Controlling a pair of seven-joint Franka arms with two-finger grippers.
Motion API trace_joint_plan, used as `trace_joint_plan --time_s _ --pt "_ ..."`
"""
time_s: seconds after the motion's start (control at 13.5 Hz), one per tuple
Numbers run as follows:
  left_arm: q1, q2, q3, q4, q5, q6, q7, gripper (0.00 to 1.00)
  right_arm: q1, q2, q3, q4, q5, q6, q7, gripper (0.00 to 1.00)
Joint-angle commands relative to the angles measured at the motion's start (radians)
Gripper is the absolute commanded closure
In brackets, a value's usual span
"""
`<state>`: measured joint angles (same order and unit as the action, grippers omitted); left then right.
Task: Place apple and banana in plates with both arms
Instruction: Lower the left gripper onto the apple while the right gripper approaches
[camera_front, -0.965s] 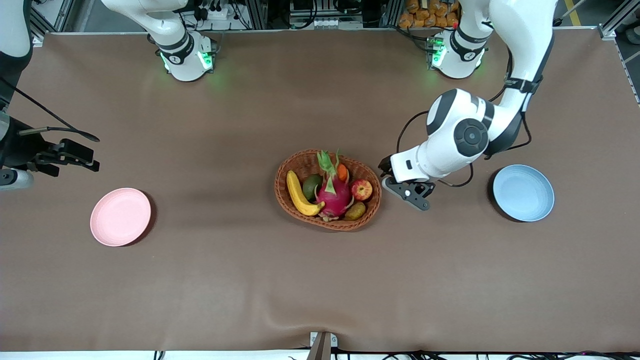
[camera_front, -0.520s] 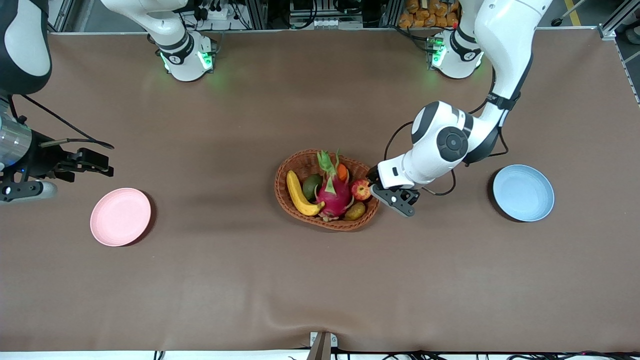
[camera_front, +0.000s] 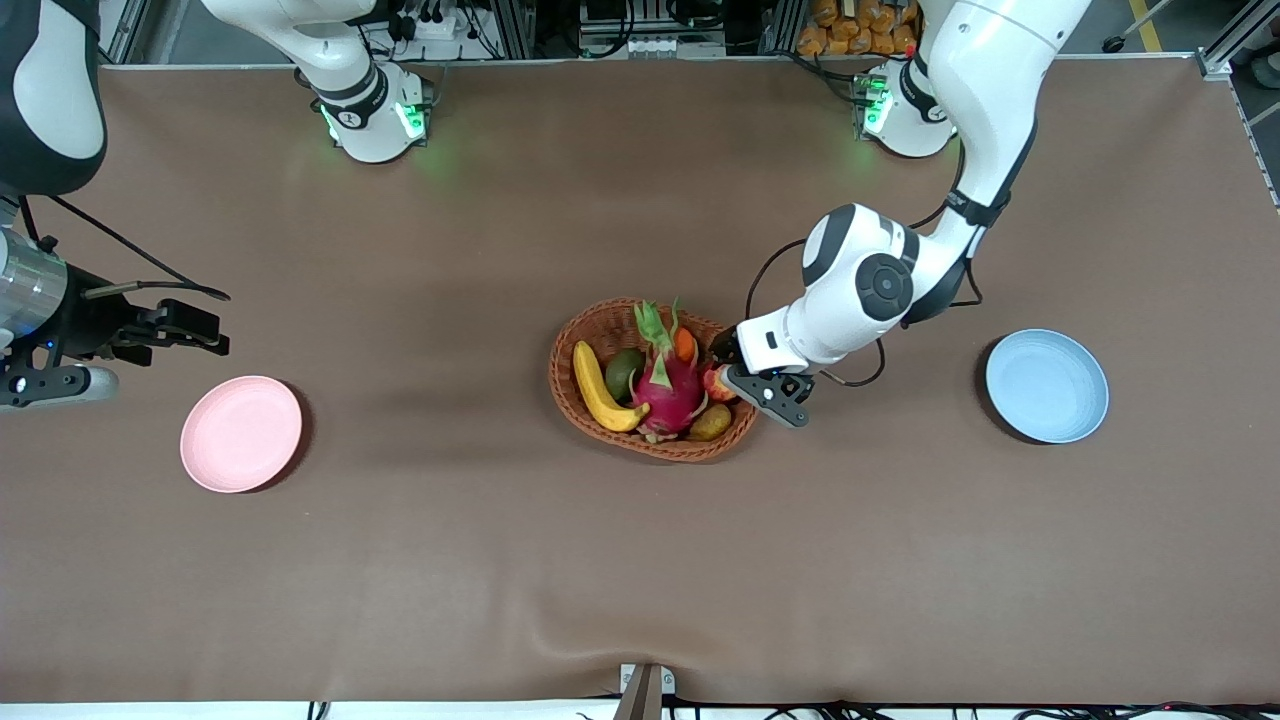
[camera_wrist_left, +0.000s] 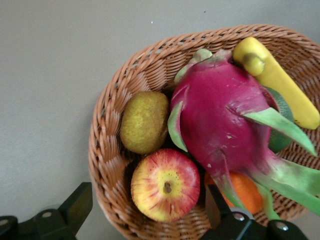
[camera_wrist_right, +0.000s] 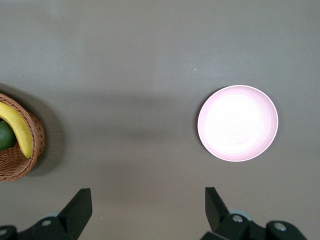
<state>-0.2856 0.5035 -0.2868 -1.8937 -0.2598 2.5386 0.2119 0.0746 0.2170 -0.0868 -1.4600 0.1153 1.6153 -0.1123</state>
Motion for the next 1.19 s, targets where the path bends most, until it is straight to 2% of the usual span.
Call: trace_joint_plan --time_s 0.0,0.97,1.11 --pt "-0.006 0.001 -0.003 -0.033 -0.022 0.040 0.010 0.00 0.008 0.045 -0.004 0.018 0.012 -0.014 -0.007 0.00" --pt "-0.038 0.036 -0.002 -0.028 -0.021 0.074 0.018 0.00 0.020 0.056 -0.002 0.017 0.024 -0.003 -0.012 0.00" --pt "-0.056 0.038 -0.002 -0.027 -0.021 0.081 0.018 0.04 0.039 0.056 -0.004 0.013 0.088 0.012 -0.012 0.00"
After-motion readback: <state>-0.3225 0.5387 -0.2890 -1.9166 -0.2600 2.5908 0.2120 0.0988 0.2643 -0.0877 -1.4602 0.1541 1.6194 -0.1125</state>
